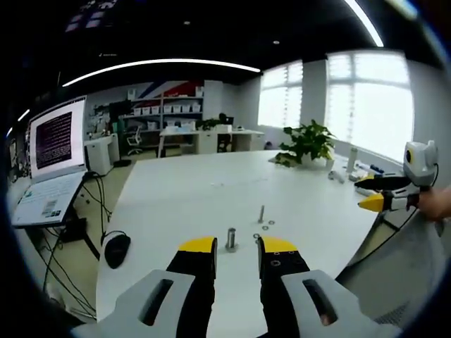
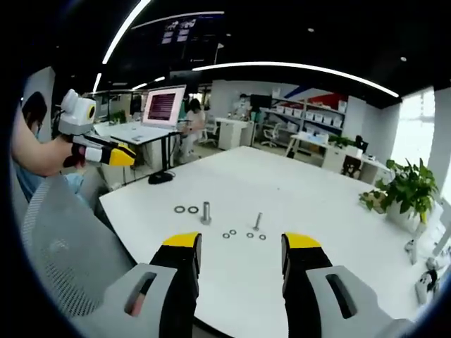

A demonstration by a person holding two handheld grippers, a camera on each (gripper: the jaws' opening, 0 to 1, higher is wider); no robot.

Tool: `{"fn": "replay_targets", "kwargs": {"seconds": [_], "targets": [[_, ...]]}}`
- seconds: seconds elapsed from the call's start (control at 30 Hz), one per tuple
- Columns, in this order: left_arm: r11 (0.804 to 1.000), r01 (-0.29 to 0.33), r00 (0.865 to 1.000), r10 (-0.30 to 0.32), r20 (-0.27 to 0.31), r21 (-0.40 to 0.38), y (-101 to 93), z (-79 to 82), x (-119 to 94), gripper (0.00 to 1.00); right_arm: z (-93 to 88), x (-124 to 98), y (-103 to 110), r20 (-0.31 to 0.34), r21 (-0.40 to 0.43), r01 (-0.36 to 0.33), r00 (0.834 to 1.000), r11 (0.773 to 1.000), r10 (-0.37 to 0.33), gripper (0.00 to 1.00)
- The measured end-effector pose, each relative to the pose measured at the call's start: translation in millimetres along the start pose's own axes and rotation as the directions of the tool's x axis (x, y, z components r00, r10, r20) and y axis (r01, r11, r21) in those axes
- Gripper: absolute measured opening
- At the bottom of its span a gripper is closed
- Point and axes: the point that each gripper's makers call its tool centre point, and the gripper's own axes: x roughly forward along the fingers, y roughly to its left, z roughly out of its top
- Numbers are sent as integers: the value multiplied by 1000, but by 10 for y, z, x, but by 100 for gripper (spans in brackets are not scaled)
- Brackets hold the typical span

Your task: Place the washer onto the threaded stud by aligning its center hole with the stud, sliding it down to the base, and recovering from edge contact or off-axis alignment until the washer reaches the visible bottom stop.

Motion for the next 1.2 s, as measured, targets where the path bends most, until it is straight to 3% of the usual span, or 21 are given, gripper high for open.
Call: {"fn": "replay_targets", "kwargs": {"seconds": [1.2], "targets": [[999, 28, 1000, -28, -13, 31, -91, -24, 4, 21, -85, 21, 31, -37, -33, -18, 999, 999, 17, 46]]}}
